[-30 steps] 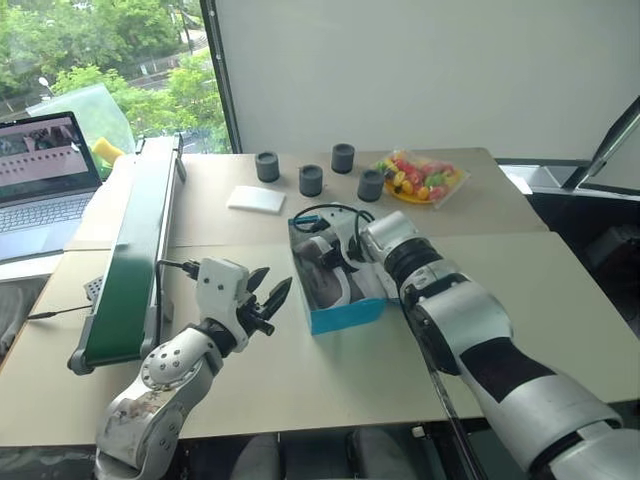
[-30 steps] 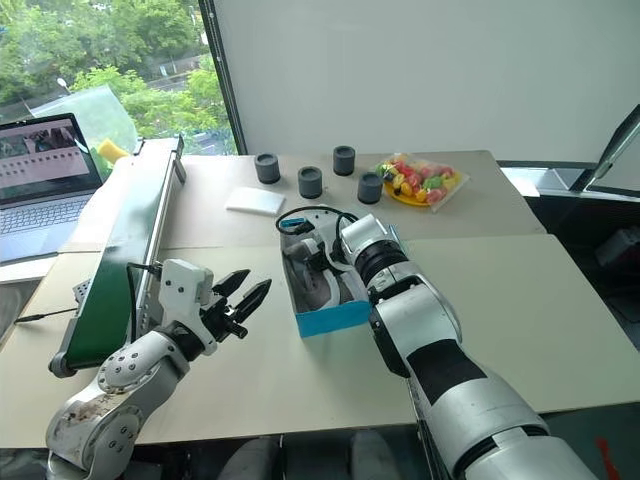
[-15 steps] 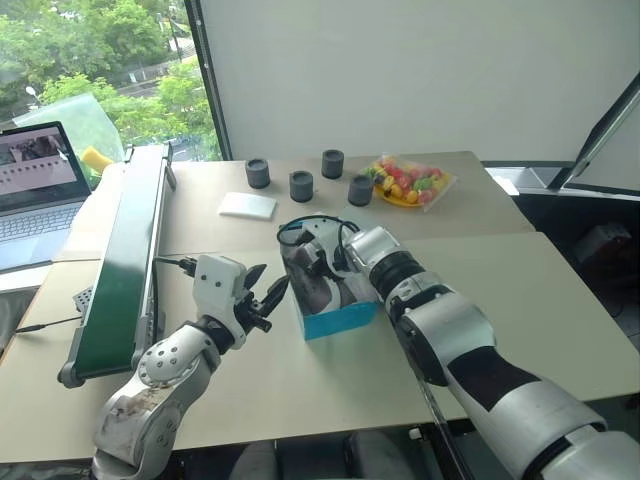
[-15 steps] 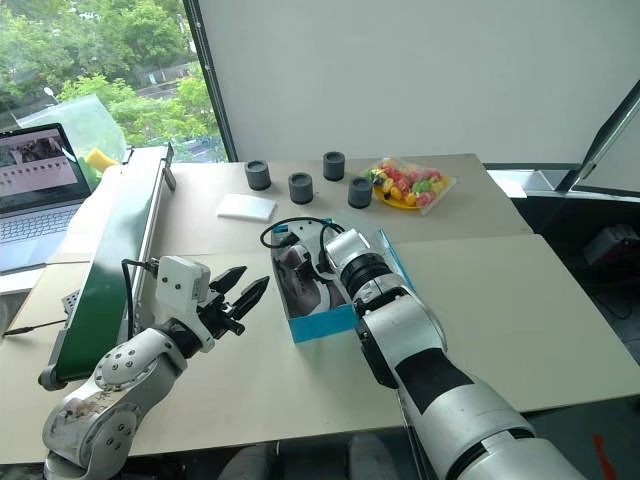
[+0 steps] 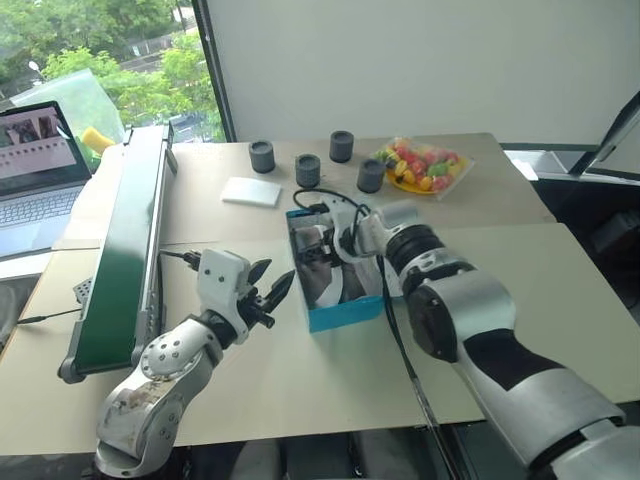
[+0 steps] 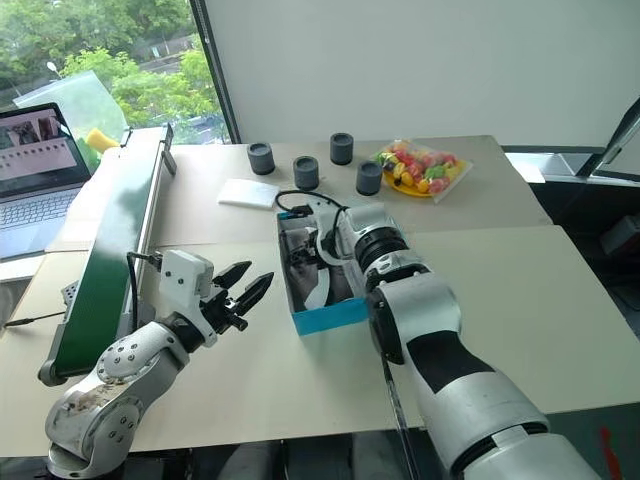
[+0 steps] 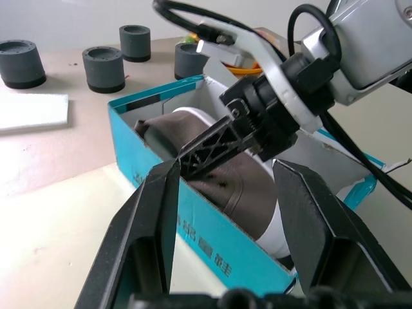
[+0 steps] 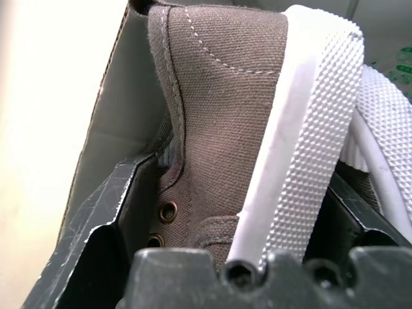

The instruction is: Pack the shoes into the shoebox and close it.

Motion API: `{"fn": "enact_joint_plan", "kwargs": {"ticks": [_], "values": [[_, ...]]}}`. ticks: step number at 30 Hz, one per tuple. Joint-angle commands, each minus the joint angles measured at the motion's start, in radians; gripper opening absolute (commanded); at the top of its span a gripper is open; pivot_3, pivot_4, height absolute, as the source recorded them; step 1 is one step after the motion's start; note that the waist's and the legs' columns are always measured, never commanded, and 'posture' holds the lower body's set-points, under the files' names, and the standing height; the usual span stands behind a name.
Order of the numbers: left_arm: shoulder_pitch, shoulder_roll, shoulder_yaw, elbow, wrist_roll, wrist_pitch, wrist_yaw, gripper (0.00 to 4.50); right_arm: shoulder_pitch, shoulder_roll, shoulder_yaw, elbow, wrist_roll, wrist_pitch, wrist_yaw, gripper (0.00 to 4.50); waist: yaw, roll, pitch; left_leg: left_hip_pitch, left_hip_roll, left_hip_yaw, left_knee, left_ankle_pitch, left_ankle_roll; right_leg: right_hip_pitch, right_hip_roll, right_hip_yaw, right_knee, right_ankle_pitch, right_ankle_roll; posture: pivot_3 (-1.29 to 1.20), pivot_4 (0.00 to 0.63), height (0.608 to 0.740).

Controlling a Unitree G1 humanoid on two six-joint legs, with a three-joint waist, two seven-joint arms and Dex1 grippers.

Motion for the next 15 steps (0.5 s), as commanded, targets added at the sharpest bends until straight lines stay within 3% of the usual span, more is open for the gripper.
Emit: {"fn": "enact_joint_plan", "kwargs": {"ticks": [1,15], "values": [[-0.022,0.014,0.015,-0.009,-0.012,-0.004,-0.019,2.41,-0.027,-0.060,-0.027,-0.081,0.039,0.085,0.012,3.66,0.005,0.000,0.001,-0.005,-0.001,0.000,0.001,0.000,0.000,-0.005,0.000,0.000,0.000,0.001,0.001,0.00,0.150,0.740],[-0.046,0.033,0.027,0.017,-0.022,-0.001,-0.038,2.41,0.168,-0.002,0.010,-0.379,0.080,0.291,-0.049,3.66,0.016,0.001,0.002,-0.010,-0.001,0.000,0.004,0.000,0.001,-0.008,-0.001,-0.001,0.000,0.002,0.002,0.00,0.150,0.740]]}}
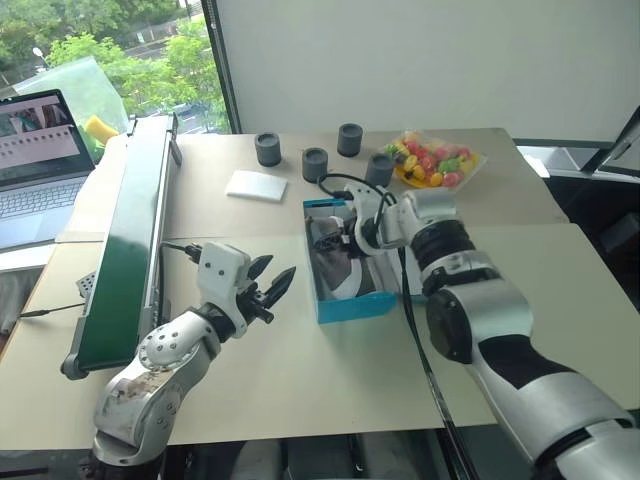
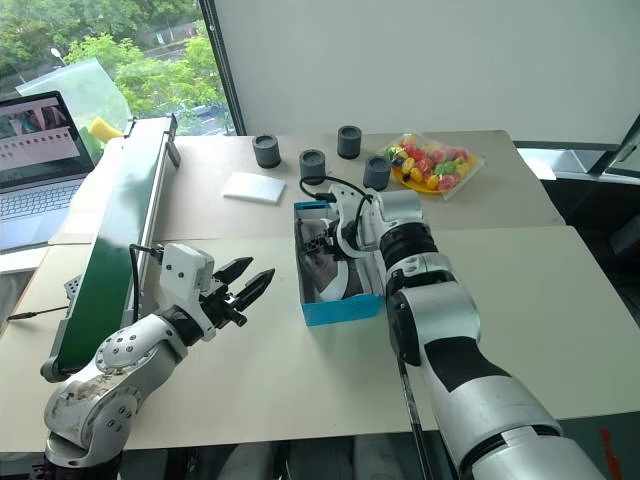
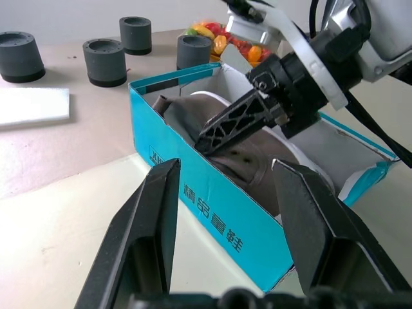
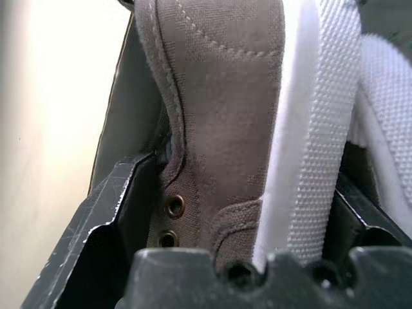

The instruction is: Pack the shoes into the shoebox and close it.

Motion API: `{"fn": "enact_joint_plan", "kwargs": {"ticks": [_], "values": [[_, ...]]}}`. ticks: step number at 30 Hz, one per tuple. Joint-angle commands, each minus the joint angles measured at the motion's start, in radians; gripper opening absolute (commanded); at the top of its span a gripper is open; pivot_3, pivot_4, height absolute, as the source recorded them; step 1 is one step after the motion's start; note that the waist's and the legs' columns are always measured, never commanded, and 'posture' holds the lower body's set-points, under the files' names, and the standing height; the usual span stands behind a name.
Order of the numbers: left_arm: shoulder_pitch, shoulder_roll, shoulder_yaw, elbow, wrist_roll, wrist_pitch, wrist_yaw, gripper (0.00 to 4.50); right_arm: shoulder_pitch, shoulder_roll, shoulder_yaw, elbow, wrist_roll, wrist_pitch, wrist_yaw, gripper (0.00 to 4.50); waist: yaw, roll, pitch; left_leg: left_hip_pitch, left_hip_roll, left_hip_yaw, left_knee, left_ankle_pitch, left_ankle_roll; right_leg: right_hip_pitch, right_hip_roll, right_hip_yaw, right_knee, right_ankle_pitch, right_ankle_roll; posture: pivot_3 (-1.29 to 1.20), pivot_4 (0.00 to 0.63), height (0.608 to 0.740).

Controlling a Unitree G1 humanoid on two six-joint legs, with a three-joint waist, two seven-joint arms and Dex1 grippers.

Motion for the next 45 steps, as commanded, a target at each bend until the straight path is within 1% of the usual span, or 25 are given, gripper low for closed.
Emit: {"fn": "enact_joint_plan", "kwargs": {"ticks": [1,4,8,10,12,15,16,18,20,23,27,34,38,41,43,45], "values": [[-0.005,0.008,0.019,-0.011,-0.007,-0.002,-0.006,2.41,0.035,0.016,0.009,-0.069,0.021,0.050,-0.028,3.66,0.000,0.000,0.000,0.000,0.000,0.000,0.001,0.000,0.000,0.000,0.000,0.000,0.000,0.000,0.000,0.00,0.150,0.740],[-0.002,0.008,0.018,-0.016,-0.008,-0.001,-0.004,2.41,0.048,0.014,0.053,-0.106,0.012,0.035,-0.017,3.66,-0.001,0.000,0.000,0.001,0.000,0.000,0.001,0.000,0.000,0.001,0.000,0.000,0.000,0.000,0.000,0.00,0.150,0.740],[0.009,0.006,0.022,-0.027,-0.009,0.001,0.003,2.41,0.029,-0.047,0.142,-0.133,-0.055,-0.121,-0.009,3.66,-0.001,0.000,0.000,0.001,0.000,0.000,0.001,0.000,0.000,0.000,0.001,0.000,0.000,0.000,0.000,0.00,0.150,0.740],[0.015,0.007,0.027,-0.030,-0.009,0.001,0.005,2.41,0.024,-0.075,0.202,-0.162,-0.086,-0.190,0.018,3.66,0.002,0.000,0.000,0.001,0.000,0.001,0.002,0.000,0.000,0.000,0.000,0.000,0.001,0.000,0.000,0.00,0.150,0.740],[0.018,0.008,0.028,-0.033,-0.009,0.002,0.007,2.41,0.050,-0.093,0.277,-0.214,-0.113,-0.203,0.062,3.66,0.003,0.000,0.000,0.000,0.000,0.000,0.003,0.000,0.000,0.000,0.000,0.000,0.001,0.001,0.001,0.00,0.150,0.740],[0.020,0.007,0.030,-0.033,-0.008,0.002,0.008,2.41,0.060,-0.100,0.283,-0.251,-0.112,-0.211,0.058,3.66,0.000,0.000,0.000,0.000,0.000,0.001,0.003,0.000,0.000,0.000,0.000,0.000,0.001,0.001,0.001,0.00,0.150,0.740],[0.021,0.008,0.031,-0.034,-0.007,0.002,0.009,2.41,0.067,-0.108,0.298,-0.273,-0.127,-0.238,0.054,3.66,-0.002,0.000,0.000,0.000,0.000,0.001,0.003,0.000,0.000,0.000,0.000,0.000,0.001,0.001,0.001,0.00,0.150,0.740],[0.020,0.002,0.038,-0.035,-0.012,0.005,0.015,2.41,0.102,-0.111,0.346,-0.338,-0.127,-0.201,0.097,3.66,-0.002,0.000,0.000,0.000,0.000,0.001,0.003,0.000,0.000,0.000,0.001,0.000,0.002,0.001,0.001,0.00,0.150,0.740],[0.021,0.005,0.036,-0.034,-0.011,0.005,0.013,2.41,0.112,-0.105,0.332,-0.346,-0.110,-0.166,0.098,3.66,-0.002,0.000,0.000,0.000,0.000,0.000,0.004,0.000,0.000,0.000,0.001,0.000,0.003,0.001,0.001,0.00,0.150,0.740],[0.026,0.007,0.034,-0.037,-0.011,0.004,0.013,2.41,0.101,-0.108,0.303,-0.333,-0.106,-0.165,0.079,3.66,-0.001,0.000,0.000,0.000,0.000,0.000,0.005,0.000,0.000,0.000,0.001,0.001,0.007,0.001,0.001,0.00,0.150,0.740],[0.031,0.006,0.035,-0.041,-0.013,0.006,0.014,2.41,0.065,-0.126,0.237,-0.350,-0.077,-0.125,0.055,3.66,0.000,0.000,0.000,0.001,0.000,0.000,0.007,0.000,0.000,0.000,0.001,0.001,0.008,0.001,0.001,0.00,0.150,0.740],[0.037,0.008,0.042,-0.050,-0.018,0.015,0.015,2.41,0.078,-0.199,0.127,-0.503,-0.008,0.007,0.048,3.66,0.001,0.001,0.001,0.000,0.000,0.000,0.009,0.000,0.000,0.000,0.001,0.000,0.009,0.001,0.001,0.00,0.150,0.740],[0.033,0.007,0.041,-0.045,-0.018,0.016,0.011,2.41,0.109,-0.210,0.050,-0.579,0.032,0.055,0.017,3.66,0.001,0.001,0.001,0.001,0.000,0.001,0.010,0.000,0.000,0.000,0.001,0.001,0.009,0.001,0.001,0.00,0.150,0.740],[0.025,0.010,0.034,-0.041,-0.015,0.015,0.005,2.41,0.179,-0.209,-0.039,-0.699,0.081,0.127,-0.010,3.66,0.001,0.001,0.001,0.001,0.000,0.001,0.010,0.000,0.000,0.001,0.001,0.001,0.010,0.001,0.001,0.00,0.150,0.740],[0.023,0.014,0.032,-0.040,-0.014,0.013,-0.001,2.41,0.212,-0.209,-0.066,-0.760,0.108,0.156,-0.017,3.66,0.002,0.001,0.001,0.001,0.000,0.001,0.010,0.000,0.000,0.001,0.001,0.001,0.010,0.001,0.001,0.00,0.150,0.740],[0.019,0.018,0.026,-0.039,-0.013,0.004,-0.012,2.41,0.269,-0.221,-0.081,-0.853,0.133,0.153,-0.015,3.13,0.003,0.001,0.001,0.000,-0.001,0.001,0.011,0.000,0.000,0.001,0.000,0.001,0.010,0.001,0.001,0.00,0.150,0.740]]}}
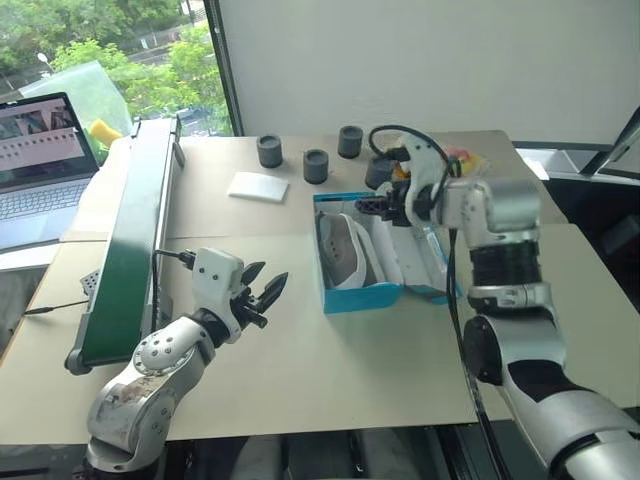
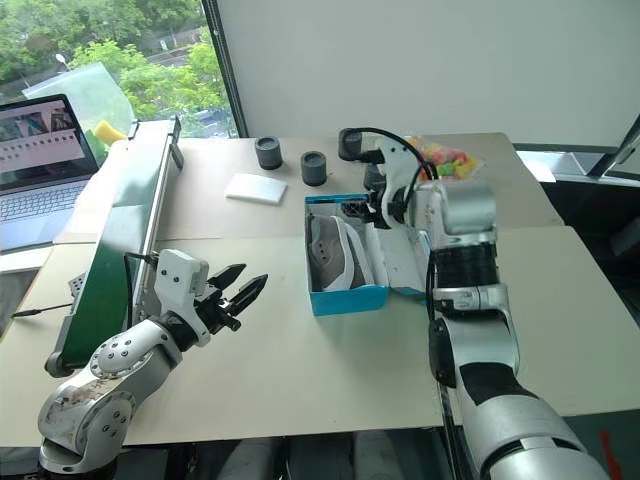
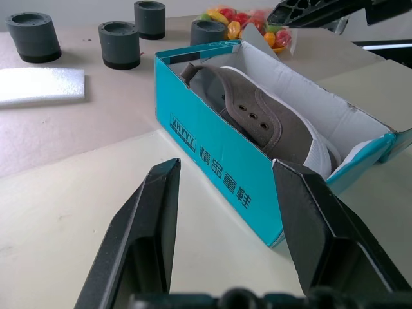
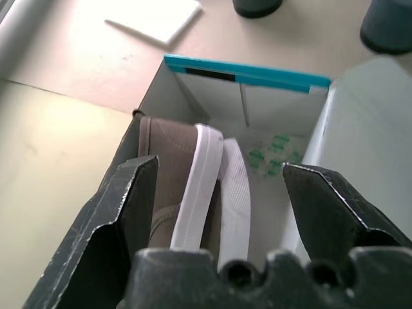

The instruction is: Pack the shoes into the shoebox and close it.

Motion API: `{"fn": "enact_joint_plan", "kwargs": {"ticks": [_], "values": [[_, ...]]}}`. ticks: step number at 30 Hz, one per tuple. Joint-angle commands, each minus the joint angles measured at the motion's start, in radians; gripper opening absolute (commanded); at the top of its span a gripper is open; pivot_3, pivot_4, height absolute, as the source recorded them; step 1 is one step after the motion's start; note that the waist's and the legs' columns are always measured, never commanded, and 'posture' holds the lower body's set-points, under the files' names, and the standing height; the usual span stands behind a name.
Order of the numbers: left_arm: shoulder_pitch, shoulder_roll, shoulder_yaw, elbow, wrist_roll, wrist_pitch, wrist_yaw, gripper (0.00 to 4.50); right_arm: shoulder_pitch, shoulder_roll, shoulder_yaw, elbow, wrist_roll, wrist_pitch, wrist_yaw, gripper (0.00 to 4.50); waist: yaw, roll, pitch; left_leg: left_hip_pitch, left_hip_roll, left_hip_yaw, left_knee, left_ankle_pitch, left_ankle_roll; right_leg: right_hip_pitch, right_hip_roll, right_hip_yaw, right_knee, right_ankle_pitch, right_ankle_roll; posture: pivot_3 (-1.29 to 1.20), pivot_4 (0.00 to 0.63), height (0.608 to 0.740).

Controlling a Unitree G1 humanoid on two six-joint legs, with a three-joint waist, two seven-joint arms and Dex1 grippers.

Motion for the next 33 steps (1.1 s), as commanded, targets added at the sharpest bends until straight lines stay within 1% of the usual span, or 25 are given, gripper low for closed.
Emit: {"fn": "enact_joint_plan", "kwargs": {"ticks": [1,3,5,6,8,10,13,15,17,20,21,23,24,25,27,28,29,31,33], "values": [[-0.019,0.009,-0.001,-0.030,-0.011,-0.019,-0.024,2.41,0.068,-0.027,-0.049,-0.197,0.063,0.011,0.006,3.00,0.001,0.000,0.000,0.000,0.000,0.000,0.000,0.000,0.000,0.000,0.000,0.000,0.000,0.000,0.000,0.00,0.150,0.740],[-0.027,0.014,-0.006,-0.019,-0.009,-0.022,-0.037,2.41,0.119,-0.051,-0.057,-0.278,0.112,0.023,0.047,2.28,0.001,0.000,0.000,0.000,0.000,0.000,0.000,0.000,0.000,0.000,0.000,0.000,0.001,0.000,0.000,0.00,0.150,0.740],[-0.034,0.018,-0.008,-0.008,-0.007,-0.024,-0.048,2.41,0.155,-0.085,-0.050,-0.346,0.172,0.038,0.106,1.68,0.001,0.000,0.000,0.000,0.000,0.000,0.001,0.000,0.000,0.000,0.000,0.000,0.001,0.000,0.000,0.00,0.150,0.740],[-0.039,0.019,-0.009,-0.002,-0.007,-0.024,-0.054,2.41,0.170,-0.109,-0.067,-0.375,0.215,0.064,0.141,1.27,0.001,0.000,0.000,0.001,0.000,0.000,0.001,0.000,0.000,0.001,0.000,0.000,0.001,0.000,0.000,0.00,0.150,0.740],[-0.049,0.021,-0.012,0.009,-0.007,-0.026,-0.065,2.41,0.213,-0.181,-0.076,-0.429,0.286,0.087,0.218,0.63,0.000,0.000,0.000,0.001,0.000,0.000,0.001,0.000,0.000,0.001,0.000,0.000,0.001,0.000,0.000,0.00,0.150,0.740],[-0.060,0.024,-0.016,0.022,-0.004,-0.028,-0.077,2.41,0.273,-0.284,-0.068,-0.490,0.362,0.108,0.311,0.03,0.004,0.000,0.001,0.002,0.000,0.000,0.001,0.000,0.000,0.002,0.001,0.000,0.000,0.000,0.000,0.00,0.150,0.740],[-0.076,0.027,-0.022,0.038,-0.003,-0.030,-0.092,2.41,0.389,-0.435,-0.023,-0.605,0.454,0.095,0.445,0.03,0.007,-0.001,0.001,0.003,0.000,0.000,0.001,0.000,0.001,0.004,0.001,0.000,0.000,0.000,0.001,0.00,0.150,0.740],[-0.086,0.032,-0.031,0.048,-0.001,-0.034,-0.104,2.41,0.477,-0.505,0.011,-0.663,0.496,0.087,0.500,0.03,0.014,-0.002,0.002,0.002,0.000,0.000,0.001,0.000,0.001,0.004,0.001,-0.001,-0.001,-0.001,0.001,0.00,0.150,0.740],[-0.093,0.039,-0.038,0.053,-0.002,-0.037,-0.121,2.41,0.544,-0.551,0.080,-0.686,0.461,0.039,0.492,0.03,0.009,-0.003,0.002,0.003,0.000,0.001,0.001,0.000,0.001,0.004,0.001,0.000,-0.001,-0.001,0.001,0.00,0.150,0.740],[-0.093,0.060,-0.044,0.041,-0.018,-0.043,-0.170,2.41,0.622,-0.602,0.212,-0.701,0.353,-0.054,0.433,0.03,0.004,-0.003,0.002,0.005,0.000,0.003,0.002,0.000,0.002,0.005,0.001,0.002,0.000,-0.002,0.002,0.00,0.150,0.740],[-0.088,0.069,-0.042,0.034,-0.027,-0.046,-0.190,2.41,0.634,-0.595,0.241,-0.688,0.322,-0.067,0.396,0.03,0.003,-0.003,0.002,0.005,0.000,0.003,0.002,0.001,0.002,0.005,0.001,0.002,0.000,-0.004,0.007,0.00,0.150,0.740],[-0.074,0.099,-0.033,0.022,-0.037,-0.058,-0.237,2.41,0.646,-0.542,0.269,-0.645,0.269,-0.084,0.304,0.03,0.002,-0.003,0.003,0.005,0.000,0.003,0.002,0.001,0.003,0.005,0.001,0.003,0.000,-0.005,0.008,0.00,0.150,0.740],[-0.065,0.118,-0.029,0.018,-0.041,-0.068,-0.260,2.41,0.650,-0.498,0.262,-0.617,0.250,-0.088,0.252,0.03,0.001,-0.004,0.003,0.005,0.001,0.004,0.002,0.001,0.003,0.005,0.002,0.003,0.000,-0.005,0.008,0.00,0.150,0.740],[-0.057,0.137,-0.024,0.015,-0.044,-0.076,-0.282,2.41,0.654,-0.453,0.247,-0.590,0.232,-0.099,0.202,0.03,0.000,-0.004,0.003,0.005,0.001,0.004,0.002,0.002,0.002,0.005,0.002,0.003,0.000,-0.005,0.008,0.00,0.150,0.740],[-0.034,0.189,-0.013,0.009,-0.049,-0.092,-0.333,2.41,0.684,-0.344,0.168,-0.546,0.223,-0.145,0.119,0.03,0.003,-0.004,0.003,0.005,0.001,0.004,0.002,0.002,0.002,0.004,0.002,0.004,0.000,-0.004,0.008,0.00,0.150,0.740],[-0.024,0.209,-0.005,0.008,-0.051,-0.097,-0.352,2.41,0.702,-0.310,0.137,-0.535,0.217,-0.169,0.089,0.03,0.004,-0.004,0.003,0.005,0.001,0.003,0.002,0.002,0.002,0.004,0.002,0.004,0.000,-0.004,0.006,0.00,0.150,0.740],[-0.018,0.222,0.000,0.009,-0.053,-0.103,-0.363,2.41,0.715,-0.289,0.118,-0.530,0.212,-0.185,0.071,0.03,0.006,-0.003,0.004,0.004,0.001,0.003,0.002,0.002,0.002,0.003,0.002,0.003,0.000,-0.002,0.003,0.00,0.150,0.740],[-0.011,0.253,0.010,0.012,-0.054,-0.112,-0.392,2.41,0.746,-0.268,0.117,-0.513,0.150,-0.233,-0.003,0.03,0.014,-0.003,0.004,0.003,0.000,0.003,0.002,0.002,0.002,0.002,0.000,0.003,0.000,-0.001,0.002,0.00,0.150,0.740],[-0.014,0.274,0.020,0.014,-0.060,-0.115,-0.413,2.41,0.764,-0.232,0.113,-0.500,0.095,-0.241,-0.098,0.03,0.020,-0.002,0.004,0.002,-0.001,0.003,0.002,0.002,0.002,0.003,0.000,0.003,0.000,-0.001,0.003,0.00,0.150,0.740]]}}
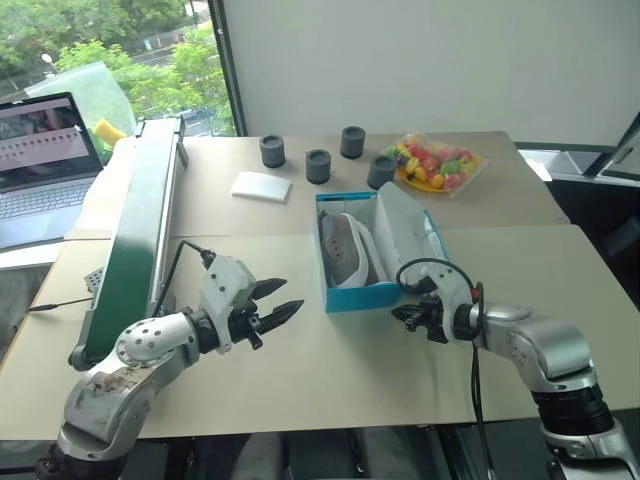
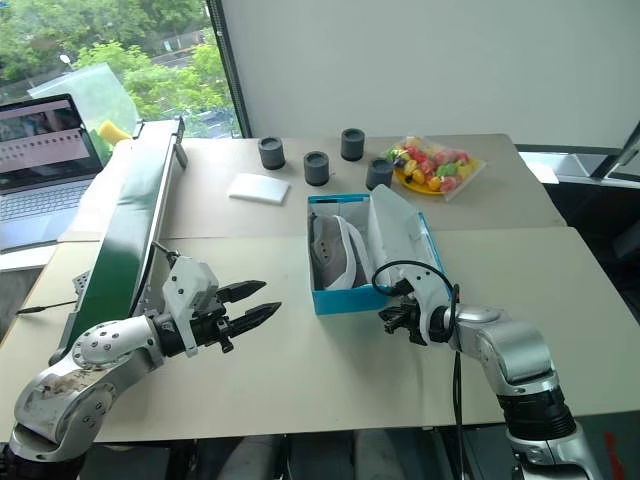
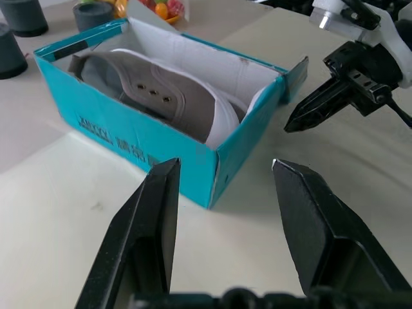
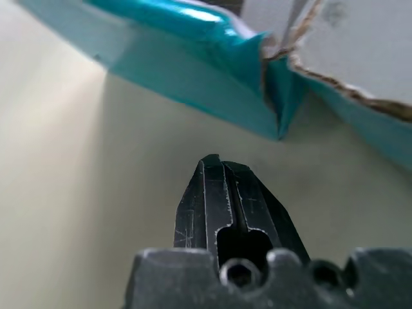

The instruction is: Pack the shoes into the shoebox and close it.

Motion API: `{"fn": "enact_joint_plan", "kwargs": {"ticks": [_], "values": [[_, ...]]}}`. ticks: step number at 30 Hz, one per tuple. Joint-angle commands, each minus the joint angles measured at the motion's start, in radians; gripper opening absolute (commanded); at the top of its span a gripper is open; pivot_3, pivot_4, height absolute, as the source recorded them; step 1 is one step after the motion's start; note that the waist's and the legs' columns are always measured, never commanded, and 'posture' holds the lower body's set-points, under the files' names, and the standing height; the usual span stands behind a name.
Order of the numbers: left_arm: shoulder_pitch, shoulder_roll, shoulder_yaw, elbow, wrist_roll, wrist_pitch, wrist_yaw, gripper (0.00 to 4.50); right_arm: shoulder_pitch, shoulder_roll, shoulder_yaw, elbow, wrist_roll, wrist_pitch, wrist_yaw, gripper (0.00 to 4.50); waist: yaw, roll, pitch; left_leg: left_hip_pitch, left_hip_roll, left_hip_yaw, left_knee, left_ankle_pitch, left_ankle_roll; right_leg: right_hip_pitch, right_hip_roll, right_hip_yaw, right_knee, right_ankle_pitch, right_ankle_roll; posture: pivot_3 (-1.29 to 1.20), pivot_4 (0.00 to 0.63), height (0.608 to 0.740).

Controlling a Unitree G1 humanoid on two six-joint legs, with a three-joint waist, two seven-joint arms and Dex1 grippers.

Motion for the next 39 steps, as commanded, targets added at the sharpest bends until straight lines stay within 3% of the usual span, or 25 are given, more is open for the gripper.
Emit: {"fn": "enact_joint_plan", "kwargs": {"ticks": [1,5,9,13,15,22,27,35,39], "values": [[-0.014,0.035,0.032,-0.026,-0.025,-0.027,-0.046,2.41,0.026,0.076,-0.063,0.007,-0.102,-0.038,-0.190,0.03,0.005,0.000,0.000,0.001,0.000,0.000,0.000,0.000,0.000,0.001,0.000,0.000,0.000,0.000,0.000,0.00,0.150,0.740],[-0.044,0.042,0.037,-0.021,-0.039,-0.019,-0.053,2.41,0.049,0.229,-0.135,-0.003,-0.160,-0.038,-0.372,0.03,0.006,0.000,0.000,0.002,0.001,0.000,0.000,0.000,0.000,0.000,0.002,0.000,0.001,0.000,0.000,0.00,0.150,0.740],[-0.047,0.047,0.025,-0.020,-0.038,-0.023,-0.061,2.41,0.083,0.456,-0.272,-0.040,-0.145,-0.161,-0.533,0.03,0.002,0.001,0.000,0.002,0.002,0.000,-0.001,0.000,0.000,0.000,0.002,0.001,0.002,0.000,-0.001,0.00,0.150,0.740],[-0.049,0.053,0.024,-0.017,-0.039,-0.022,-0.070,2.41,0.055,0.636,-0.423,-0.070,-0.022,-0.289,-0.579,0.03,0.001,0.001,0.000,0.002,0.002,0.000,-0.001,0.000,0.000,0.000,0.001,0.001,0.002,0.000,-0.001,0.00,0.150,0.740],[-0.052,0.054,0.025,-0.015,-0.039,-0.022,-0.072,2.41,0.037,0.670,-0.460,-0.068,0.016,-0.323,-0.596,0.03,0.000,0.002,0.001,0.002,0.002,0.000,0.000,0.000,0.000,0.000,0.001,0.001,0.002,0.000,0.000,0.00,0.150,0.740],[-0.063,0.058,0.028,-0.019,-0.047,-0.014,-0.065,2.41,-0.086,0.793,-0.658,0.015,0.447,-0.456,-0.637,0.03,-0.012,0.003,0.002,0.003,0.002,0.000,-0.001,0.000,0.000,0.001,0.002,0.001,0.003,0.000,-0.001,0.00,0.150,0.740],[-0.062,0.062,0.032,-0.022,-0.046,-0.011,-0.057,2.41,-0.097,0.714,-0.527,-0.018,0.615,-0.423,-0.541,0.03,-0.027,0.004,0.002,0.003,0.002,0.000,-0.001,0.000,0.000,0.001,0.001,0.001,0.004,0.001,-0.001,0.00,0.150,0.740],[-0.053,0.057,0.033,-0.034,-0.047,-0.006,-0.031,2.41,-0.260,0.419,-0.205,-0.085,0.582,-0.252,-0.302,0.03,-0.040,0.006,0.003,0.005,0.003,0.001,-0.001,0.000,0.000,0.001,0.003,0.003,0.004,0.001,-0.001,0.00,0.150,0.740],[-0.048,0.051,0.028,-0.040,-0.046,-0.005,-0.015,2.41,-0.347,0.303,-0.030,-0.054,0.463,-0.226,-0.207,0.03,-0.034,0.006,0.003,0.003,0.002,0.001,-0.001,0.000,0.000,0.000,0.003,0.001,0.003,0.001,-0.001,0.00,0.150,0.740]]}}
